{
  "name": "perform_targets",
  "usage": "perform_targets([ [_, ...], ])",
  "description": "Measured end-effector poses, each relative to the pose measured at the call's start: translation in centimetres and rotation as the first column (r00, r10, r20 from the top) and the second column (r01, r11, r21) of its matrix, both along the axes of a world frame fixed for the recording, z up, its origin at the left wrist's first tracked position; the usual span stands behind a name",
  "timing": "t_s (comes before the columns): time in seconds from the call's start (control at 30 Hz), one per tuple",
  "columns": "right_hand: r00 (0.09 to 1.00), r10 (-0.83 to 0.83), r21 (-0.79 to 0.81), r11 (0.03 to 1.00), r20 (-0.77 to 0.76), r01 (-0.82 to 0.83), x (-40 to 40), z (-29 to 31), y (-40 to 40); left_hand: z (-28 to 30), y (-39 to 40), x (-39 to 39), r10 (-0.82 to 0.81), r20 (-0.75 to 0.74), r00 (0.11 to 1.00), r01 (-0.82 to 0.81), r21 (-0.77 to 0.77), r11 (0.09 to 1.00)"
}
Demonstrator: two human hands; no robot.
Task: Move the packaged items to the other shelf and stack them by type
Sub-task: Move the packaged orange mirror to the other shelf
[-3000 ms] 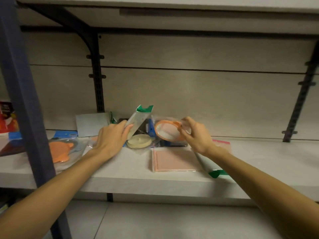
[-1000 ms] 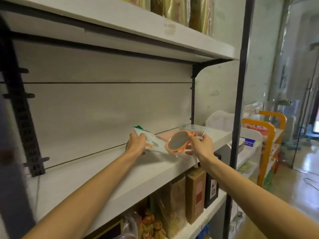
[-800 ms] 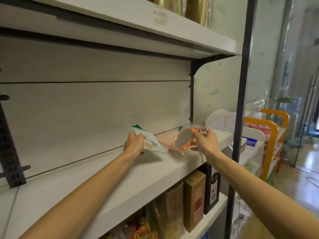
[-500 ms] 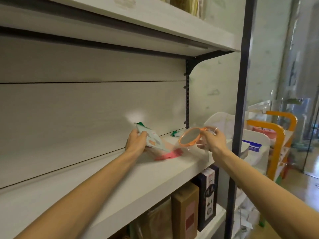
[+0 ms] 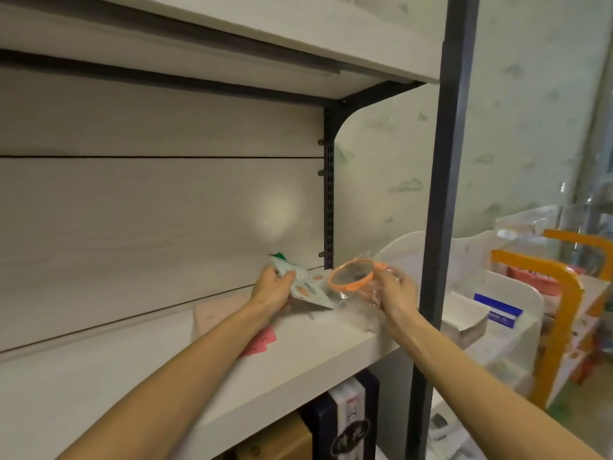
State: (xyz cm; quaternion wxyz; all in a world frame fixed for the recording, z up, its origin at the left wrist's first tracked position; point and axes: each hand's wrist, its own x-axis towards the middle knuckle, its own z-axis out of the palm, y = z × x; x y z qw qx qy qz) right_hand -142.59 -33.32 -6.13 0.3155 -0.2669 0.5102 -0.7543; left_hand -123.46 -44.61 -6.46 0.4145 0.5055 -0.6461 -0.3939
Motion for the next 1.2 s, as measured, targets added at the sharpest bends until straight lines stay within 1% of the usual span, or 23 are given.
perform_targets([
  [0.03, 1.0, 0.004, -0.001, 1.0, 0.027, -0.004, -0.5, -0.2, -0.8, -0.2, -0.5, -0.5, 0.014, 0.024, 1.0, -0.014, -0.002, 1.0],
  [0.07, 0.999, 0.015, -0.003, 1.0, 0.051, -0.015, -0.9, -0.2, -1.4, -0.1, -0.7, -0.9, 0.036, 0.078, 0.996, -0.034, -0.015, 0.999],
  [0.13, 0.997, 0.031, 0.001, 1.0, 0.071, -0.031, -1.6, -0.4, -2.6, 0.0, -1.1, -1.1, 0.077, 0.274, 0.959, -0.059, -0.077, 0.995],
  [0.2, 0.994, 0.055, -0.007, 0.998, 0.097, -0.055, -2.0, -0.5, -3.6, 0.0, -1.0, -1.3, 0.124, 0.474, 0.872, -0.059, -0.149, 0.987],
  [0.23, 0.991, 0.075, -0.009, 0.997, 0.114, -0.075, -2.1, -0.6, -4.1, -0.2, -1.2, -1.3, 0.138, 0.548, 0.825, -0.051, -0.171, 0.984],
  [0.3, 0.985, 0.111, -0.003, 0.994, 0.133, -0.112, -1.9, -0.9, -5.0, -0.7, -1.3, -1.2, 0.137, 0.643, 0.753, -0.039, -0.165, 0.985],
  [0.33, 0.991, 0.095, 0.014, 0.995, 0.094, -0.097, -2.0, -1.3, -5.6, -0.8, -1.3, -1.3, 0.14, 0.678, 0.721, -0.027, -0.174, 0.984],
  [0.37, 0.998, 0.056, 0.066, 0.996, -0.027, -0.055, -2.2, -1.6, -6.2, -1.0, -1.3, -1.2, 0.146, 0.711, 0.688, -0.009, -0.193, 0.981],
  [0.4, 0.986, 0.018, 0.112, 0.994, -0.168, 0.001, -2.4, -2.0, -6.5, -1.2, -1.2, -1.2, 0.153, 0.732, 0.663, 0.005, -0.209, 0.978],
  [0.43, 0.954, -0.004, 0.16, 0.986, -0.301, 0.055, -2.4, -2.2, -6.7, -1.3, -1.2, -1.1, 0.163, 0.74, 0.653, 0.015, -0.228, 0.974],
  [0.47, 0.919, -0.007, 0.191, 0.978, -0.395, 0.09, -2.4, -2.3, -6.8, -1.2, -1.0, -0.9, 0.167, 0.742, 0.65, 0.024, -0.24, 0.97],
  [0.53, 0.874, 0.002, 0.206, 0.972, -0.487, 0.113, -1.9, -2.2, -6.6, -1.1, -0.4, -0.3, 0.197, 0.736, 0.647, 0.054, -0.303, 0.952],
  [0.6, 0.829, -0.048, 0.165, 0.972, -0.558, 0.167, -0.9, -1.7, -6.3, -0.8, -0.1, 0.9, 0.264, 0.734, 0.626, 0.1, -0.412, 0.906],
  [0.63, 0.832, -0.061, 0.126, 0.98, -0.551, 0.155, -0.1, -1.3, -6.0, -0.4, 0.2, 1.7, 0.294, 0.731, 0.616, 0.125, -0.459, 0.879],
  [0.67, 0.866, -0.056, 0.068, 0.992, -0.497, 0.103, 0.8, -0.9, -5.9, 0.0, 0.5, 2.6, 0.321, 0.726, 0.608, 0.138, -0.495, 0.858],
  [0.73, 0.93, 0.031, -0.027, 0.999, -0.366, -0.044, 3.2, 0.3, -5.4, 0.6, 1.1, 4.7, 0.376, 0.71, 0.595, 0.13, -0.547, 0.827],
  [0.8, 0.94, 0.109, -0.084, 0.986, -0.322, -0.143, 5.7, 1.3, -5.2, 1.2, 2.0, 7.5, 0.43, 0.685, 0.588, 0.114, -0.596, 0.795],
  [0.9, 0.936, 0.214, -0.069, 0.968, -0.278, -0.242, 10.3, 2.3, -5.0, 1.9, 3.9, 12.8, 0.484, 0.635, 0.602, 0.075, -0.649, 0.757],
  [0.97, 0.937, 0.292, -0.062, 0.949, -0.192, -0.309, 13.9, 2.1, -5.1, 2.0, 5.1, 16.8, 0.519, 0.615, 0.593, 0.049, -0.671, 0.74],
  [1.0, 0.933, 0.323, -0.062, 0.94, -0.156, -0.336, 15.8, 1.9, -5.0, 2.0, 5.7, 18.8, 0.533, 0.622, 0.574, 0.033, -0.668, 0.743],
  [1.07, 0.911, 0.392, -0.015, 0.918, -0.129, -0.397, 19.8, 1.6, -4.2, 1.8, 7.0, 22.8, 0.535, 0.666, 0.519, -0.001, -0.626, 0.78],
  [1.17, 0.848, 0.527, 0.126, 0.847, -0.059, -0.517, 25.3, 0.3, -2.8, 1.1, 9.1, 28.2, 0.47, 0.766, 0.438, -0.03, -0.51, 0.86],
  [1.2, 0.822, 0.567, 0.147, 0.819, -0.053, -0.555, 26.8, -0.3, -2.5, 0.7, 9.8, 29.7, 0.438, 0.795, 0.42, -0.038, -0.467, 0.883],
])
